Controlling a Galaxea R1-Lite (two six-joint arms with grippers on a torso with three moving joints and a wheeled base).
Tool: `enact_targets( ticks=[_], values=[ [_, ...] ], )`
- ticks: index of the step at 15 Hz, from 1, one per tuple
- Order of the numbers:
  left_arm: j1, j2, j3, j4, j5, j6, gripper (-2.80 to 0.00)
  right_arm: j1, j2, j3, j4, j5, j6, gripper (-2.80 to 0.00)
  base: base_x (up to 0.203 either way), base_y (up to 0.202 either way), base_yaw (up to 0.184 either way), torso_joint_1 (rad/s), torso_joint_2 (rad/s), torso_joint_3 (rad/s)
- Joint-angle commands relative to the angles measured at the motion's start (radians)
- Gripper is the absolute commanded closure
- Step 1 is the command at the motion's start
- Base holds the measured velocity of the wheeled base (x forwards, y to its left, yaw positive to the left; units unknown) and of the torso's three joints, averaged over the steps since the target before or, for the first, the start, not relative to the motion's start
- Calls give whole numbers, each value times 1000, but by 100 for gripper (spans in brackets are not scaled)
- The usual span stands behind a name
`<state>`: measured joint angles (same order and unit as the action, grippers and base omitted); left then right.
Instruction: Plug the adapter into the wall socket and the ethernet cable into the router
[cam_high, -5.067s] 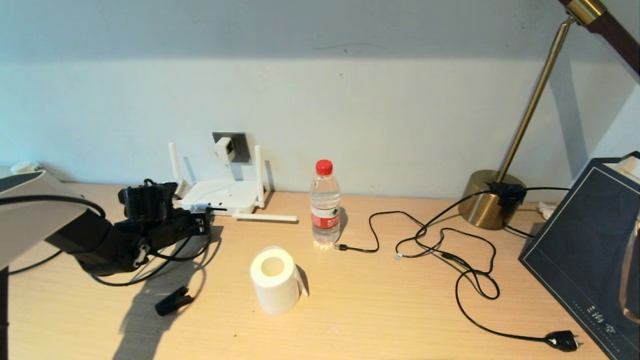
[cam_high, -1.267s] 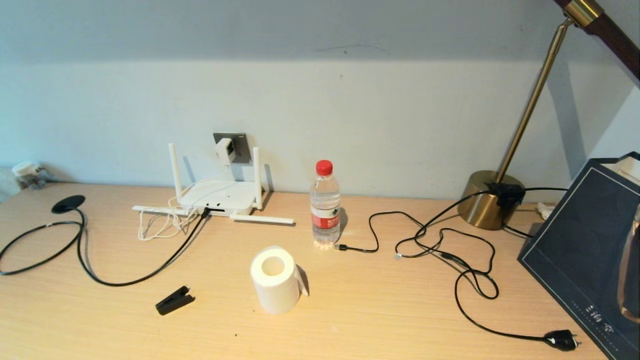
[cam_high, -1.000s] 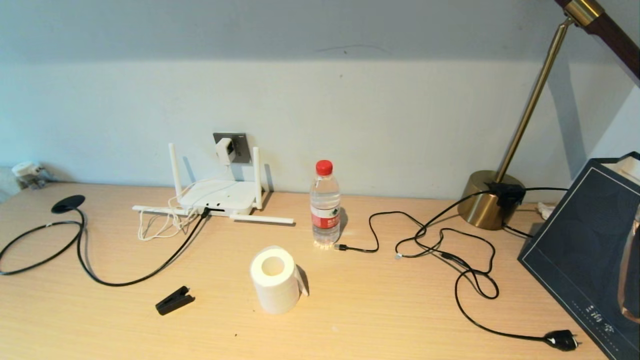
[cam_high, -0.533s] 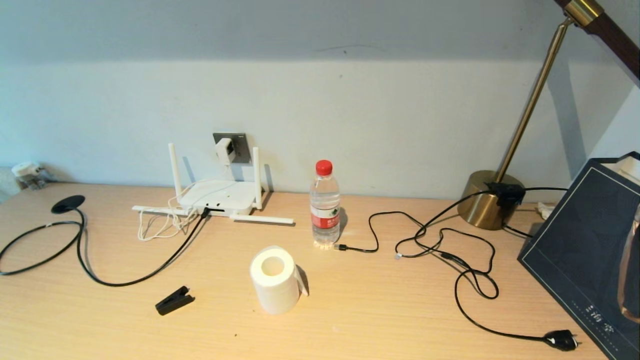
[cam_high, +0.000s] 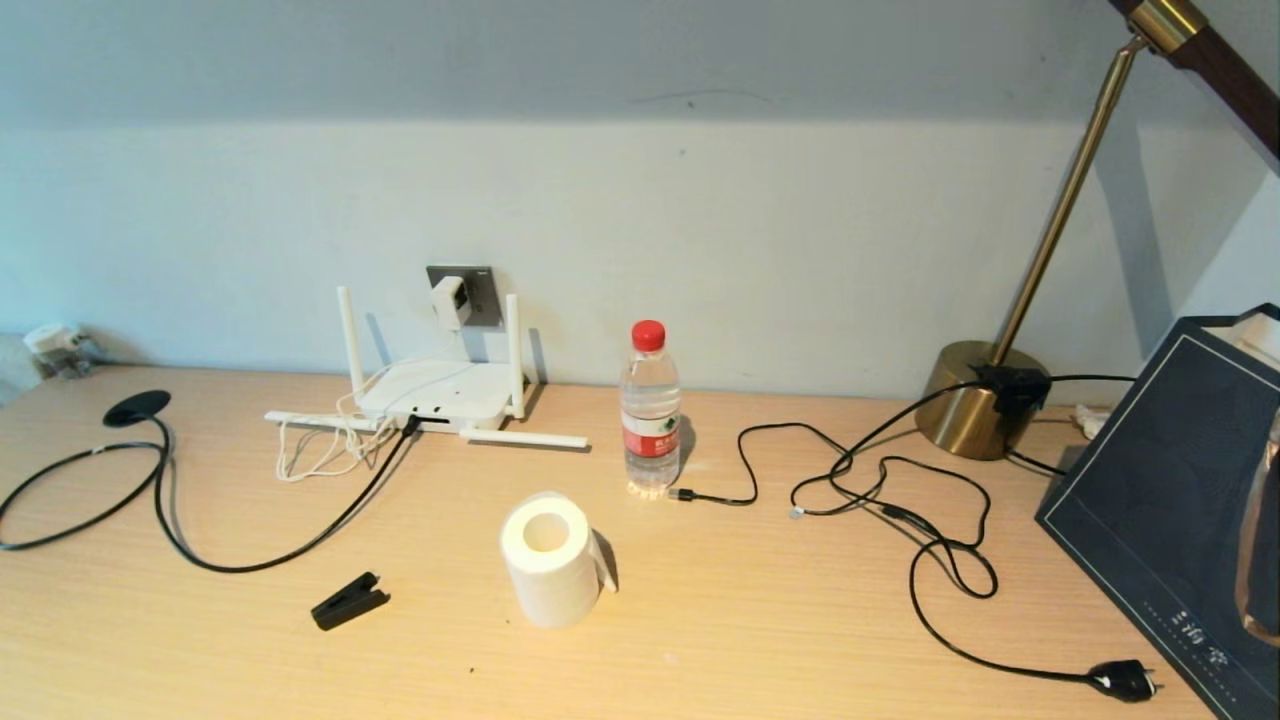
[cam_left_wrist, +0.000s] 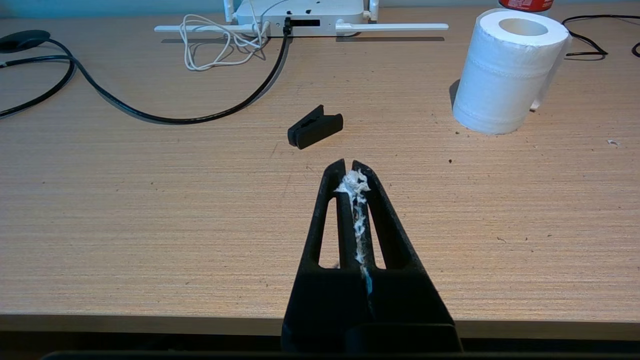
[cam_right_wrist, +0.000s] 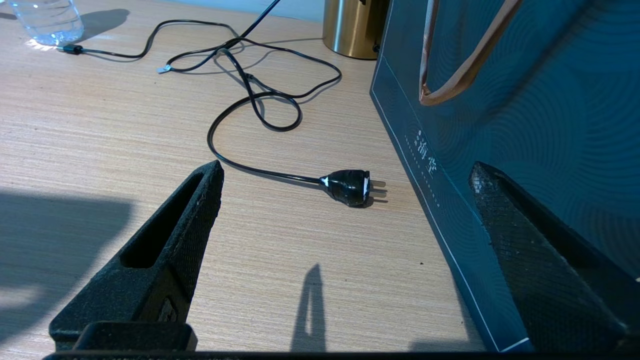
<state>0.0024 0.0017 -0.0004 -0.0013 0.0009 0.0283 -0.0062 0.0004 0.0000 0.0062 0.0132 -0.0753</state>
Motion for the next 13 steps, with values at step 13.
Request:
enact_targets(
  ticks=[13],
  values=[
    [1, 1, 0, -2, 1, -2, 0, 0, 0, 0, -4, -1, 51, -280, 0, 0, 0, 0, 0, 0]
  ],
)
